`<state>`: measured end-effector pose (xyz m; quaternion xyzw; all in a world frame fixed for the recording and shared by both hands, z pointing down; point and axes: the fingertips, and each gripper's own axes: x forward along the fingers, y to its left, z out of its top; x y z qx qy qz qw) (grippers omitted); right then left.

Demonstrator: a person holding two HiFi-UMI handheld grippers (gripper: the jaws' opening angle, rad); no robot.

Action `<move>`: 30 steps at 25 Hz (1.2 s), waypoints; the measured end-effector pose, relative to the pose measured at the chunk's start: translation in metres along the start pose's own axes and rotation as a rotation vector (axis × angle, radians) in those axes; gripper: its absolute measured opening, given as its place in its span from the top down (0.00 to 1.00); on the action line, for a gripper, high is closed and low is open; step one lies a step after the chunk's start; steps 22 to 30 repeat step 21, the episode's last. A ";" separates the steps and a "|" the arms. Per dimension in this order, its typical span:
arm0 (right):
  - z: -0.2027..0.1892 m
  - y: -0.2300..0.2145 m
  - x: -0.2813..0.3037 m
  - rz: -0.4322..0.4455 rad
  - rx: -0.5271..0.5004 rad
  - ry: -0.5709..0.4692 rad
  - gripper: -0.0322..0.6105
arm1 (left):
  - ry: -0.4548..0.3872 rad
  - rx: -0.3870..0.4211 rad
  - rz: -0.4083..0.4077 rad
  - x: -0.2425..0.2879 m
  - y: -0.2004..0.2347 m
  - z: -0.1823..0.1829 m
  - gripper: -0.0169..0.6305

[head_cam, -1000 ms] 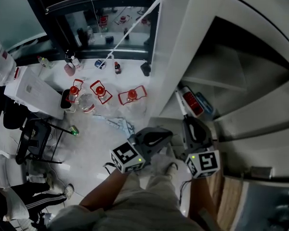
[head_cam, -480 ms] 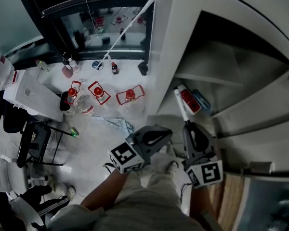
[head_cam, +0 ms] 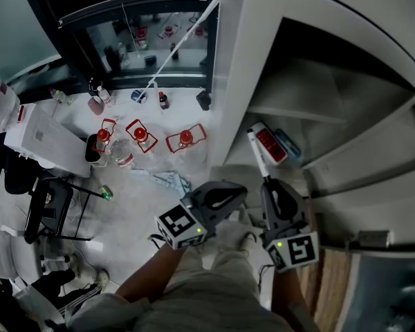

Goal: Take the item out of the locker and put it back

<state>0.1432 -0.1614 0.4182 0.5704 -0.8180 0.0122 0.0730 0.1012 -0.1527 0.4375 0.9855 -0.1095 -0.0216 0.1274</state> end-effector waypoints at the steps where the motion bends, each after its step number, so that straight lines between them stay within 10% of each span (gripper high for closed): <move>1: -0.001 -0.001 0.000 0.000 -0.005 -0.001 0.83 | 0.001 0.000 0.000 0.000 0.000 0.000 0.97; 30: 0.000 0.001 -0.002 0.011 -0.018 0.022 0.83 | -0.002 -0.010 -0.004 0.002 -0.004 0.001 0.97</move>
